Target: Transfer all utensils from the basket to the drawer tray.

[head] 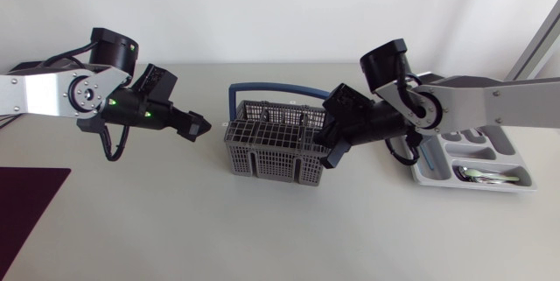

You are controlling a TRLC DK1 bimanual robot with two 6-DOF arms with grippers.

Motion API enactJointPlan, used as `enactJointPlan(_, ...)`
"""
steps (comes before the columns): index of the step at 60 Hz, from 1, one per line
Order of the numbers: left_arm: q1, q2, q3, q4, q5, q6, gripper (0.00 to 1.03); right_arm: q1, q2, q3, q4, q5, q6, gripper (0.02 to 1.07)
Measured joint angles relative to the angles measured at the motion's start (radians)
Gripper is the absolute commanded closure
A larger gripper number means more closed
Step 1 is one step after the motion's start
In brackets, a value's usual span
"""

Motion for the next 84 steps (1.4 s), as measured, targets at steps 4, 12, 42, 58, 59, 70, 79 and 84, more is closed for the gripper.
enactJointPlan(4,0.0,0.013,0.0,0.001,0.003,0.0,0.05,-0.001,-0.002,0.003,0.0,-0.001,0.0,0.96)
enactJointPlan(12,0.0,0.048,0.0,0.002,0.021,0.004,0.05,-0.023,-0.065,-0.017,-0.008,-0.027,0.019,0.96)
enactJointPlan(42,-0.031,0.138,0.04,0.01,0.05,0.022,0.36,-0.208,-0.043,-0.048,-0.011,-0.023,0.01,0.96)
enactJointPlan(58,-0.072,0.162,0.047,0.043,0.05,0.022,0.71,-0.184,0.095,0.014,-0.011,-0.023,0.015,0.96)
enactJointPlan(59,-0.075,0.162,0.047,0.045,0.05,0.022,0.71,-0.179,0.099,0.02,-0.011,-0.023,0.018,0.96)
enactJointPlan(70,-0.094,0.162,0.047,0.046,0.054,0.022,0.71,-0.122,0.129,0.083,-0.027,-0.012,0.042,0.96)
enactJointPlan(79,-0.087,0.162,0.045,0.046,0.056,0.022,0.71,-0.099,0.158,0.134,-0.062,0.006,0.06,0.96)
enactJointPlan(84,-0.073,0.154,0.031,0.046,0.063,0.022,0.71,-0.086,0.184,0.167,-0.07,0.01,0.071,0.96)
